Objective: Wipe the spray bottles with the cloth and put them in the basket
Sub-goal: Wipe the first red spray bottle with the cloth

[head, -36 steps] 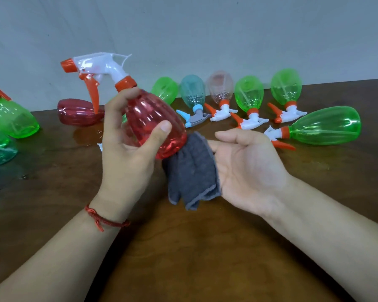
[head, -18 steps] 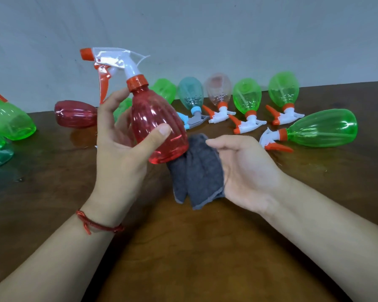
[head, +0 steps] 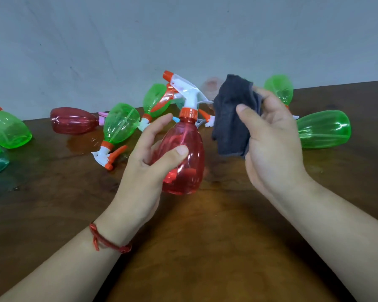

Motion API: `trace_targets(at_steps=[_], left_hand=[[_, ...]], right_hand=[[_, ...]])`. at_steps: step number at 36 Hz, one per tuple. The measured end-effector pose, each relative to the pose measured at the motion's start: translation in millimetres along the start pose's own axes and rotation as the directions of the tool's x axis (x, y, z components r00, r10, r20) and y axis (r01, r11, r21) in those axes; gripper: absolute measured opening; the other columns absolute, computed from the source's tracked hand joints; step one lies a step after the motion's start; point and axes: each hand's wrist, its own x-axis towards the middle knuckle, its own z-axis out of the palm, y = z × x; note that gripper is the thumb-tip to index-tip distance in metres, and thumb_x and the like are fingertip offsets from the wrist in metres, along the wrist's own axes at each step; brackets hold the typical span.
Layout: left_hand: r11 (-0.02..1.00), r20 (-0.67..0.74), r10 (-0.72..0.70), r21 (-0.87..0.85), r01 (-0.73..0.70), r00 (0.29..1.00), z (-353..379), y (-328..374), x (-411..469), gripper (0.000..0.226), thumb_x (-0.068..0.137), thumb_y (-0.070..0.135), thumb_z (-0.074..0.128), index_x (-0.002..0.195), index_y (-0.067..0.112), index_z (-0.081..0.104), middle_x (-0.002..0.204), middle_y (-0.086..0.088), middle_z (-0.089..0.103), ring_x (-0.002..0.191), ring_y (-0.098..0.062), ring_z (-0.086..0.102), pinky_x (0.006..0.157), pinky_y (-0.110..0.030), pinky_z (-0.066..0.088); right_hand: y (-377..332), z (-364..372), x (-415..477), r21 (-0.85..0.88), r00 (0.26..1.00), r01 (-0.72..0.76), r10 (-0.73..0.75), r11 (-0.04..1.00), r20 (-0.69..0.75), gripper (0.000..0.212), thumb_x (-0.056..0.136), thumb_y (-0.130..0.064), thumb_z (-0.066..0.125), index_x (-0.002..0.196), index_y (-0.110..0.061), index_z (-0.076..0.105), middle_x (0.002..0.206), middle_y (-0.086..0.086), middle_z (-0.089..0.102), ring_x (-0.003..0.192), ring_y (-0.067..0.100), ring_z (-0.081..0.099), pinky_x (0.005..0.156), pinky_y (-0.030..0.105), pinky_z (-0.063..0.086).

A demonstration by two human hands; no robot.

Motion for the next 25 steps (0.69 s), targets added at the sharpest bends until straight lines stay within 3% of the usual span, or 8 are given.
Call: trace_targets(at_steps=[3, 6, 10, 15, 19, 22, 25], left_hand=[[1.000, 0.016, -0.002, 0.005, 0.002, 1.000, 3.6, -1.1, -1.6, 0.073, 0.083, 0.035, 0.082, 0.151, 0.041, 0.055, 0.139, -0.005, 0.070, 0.128, -0.033, 0.069, 0.104, -0.059, 0.056], [0.998, 0.040, 0.002, 0.066, -0.005, 0.999, 6.4, -1.4, -4.1, 0.069, 0.083, 0.034, 0.084, 0.147, 0.037, 0.058, 0.135, -0.006, 0.072, 0.125, -0.032, 0.071, 0.103, -0.058, 0.058], [0.987, 0.075, -0.007, 0.160, -0.005, 0.997, 11.1, -6.2, -6.2, 0.054, 0.084, 0.028, 0.087, 0.134, 0.025, 0.066, 0.131, -0.005, 0.074, 0.118, -0.029, 0.074, 0.099, -0.059, 0.060], [0.993, 0.066, -0.023, 0.121, 0.015, 0.998, 13.5, -7.7, -8.1, 0.056, 0.078, 0.036, 0.088, 0.130, 0.025, 0.071, 0.128, -0.007, 0.076, 0.118, -0.032, 0.074, 0.102, -0.060, 0.058], [0.997, 0.028, -0.052, 0.059, 0.050, 0.998, 9.8, -6.8, -8.1, 0.056, 0.075, 0.037, 0.088, 0.128, 0.027, 0.075, 0.126, -0.005, 0.077, 0.116, -0.028, 0.075, 0.090, -0.046, 0.063], [0.997, -0.008, -0.057, 0.052, 0.057, 0.998, 8.0, -6.2, -7.0, 0.052, 0.070, 0.040, 0.089, 0.121, 0.035, 0.078, 0.126, 0.001, 0.078, 0.116, -0.023, 0.076, 0.087, -0.036, 0.062], [0.996, -0.028, -0.043, 0.073, 0.045, 0.999, 5.1, -5.7, -3.8, 0.056, 0.071, 0.040, 0.089, 0.125, 0.031, 0.077, 0.129, 0.000, 0.077, 0.120, -0.024, 0.074, 0.093, -0.043, 0.062]], right_hand=[[-0.1, -1.3, 1.7, -0.061, 0.986, 0.162, -0.165, 0.985, -0.037, 0.031, 0.104, 0.001, 0.058, 0.119, -0.023, 0.071, 0.123, 0.002, 0.076, 0.121, 0.022, 0.070, 0.110, 0.049, 0.053], [-1.7, -1.8, 0.8, -0.195, 0.955, 0.286, -0.295, 0.938, -0.018, 0.032, 0.103, 0.002, 0.059, 0.124, -0.019, 0.072, 0.127, -0.002, 0.075, 0.124, 0.014, 0.068, 0.112, 0.039, 0.051], [0.8, -0.2, -0.2, -0.352, 0.924, 0.382, -0.353, 0.855, 0.145, 0.036, 0.103, 0.006, 0.058, 0.133, -0.009, 0.069, 0.134, -0.002, 0.071, 0.126, 0.003, 0.065, 0.108, 0.023, 0.049], [11.8, -8.6, -1.1, -0.546, 0.850, 0.508, -0.285, 0.667, 0.443, 0.038, 0.106, 0.000, 0.056, 0.139, -0.014, 0.069, 0.153, -0.005, 0.057, 0.150, 0.007, 0.043, 0.126, 0.032, 0.034], [11.6, -16.8, 6.0, -0.557, 0.735, 0.652, -0.249, 0.515, 0.630, 0.042, 0.103, 0.007, 0.053, 0.139, -0.010, 0.068, 0.154, -0.001, 0.057, 0.154, 0.014, 0.039, 0.127, 0.041, 0.034], [10.2, -18.0, 9.1, -0.547, 0.711, 0.671, -0.226, 0.500, 0.666, 0.045, 0.101, 0.010, 0.053, 0.137, -0.010, 0.069, 0.150, -0.003, 0.061, 0.151, 0.012, 0.043, 0.124, 0.042, 0.038], [8.7, -19.8, 7.3, -0.552, 0.735, 0.655, -0.263, 0.516, 0.625, 0.047, 0.099, 0.009, 0.053, 0.137, -0.013, 0.070, 0.144, -0.003, 0.066, 0.144, 0.010, 0.052, 0.122, 0.041, 0.042]])
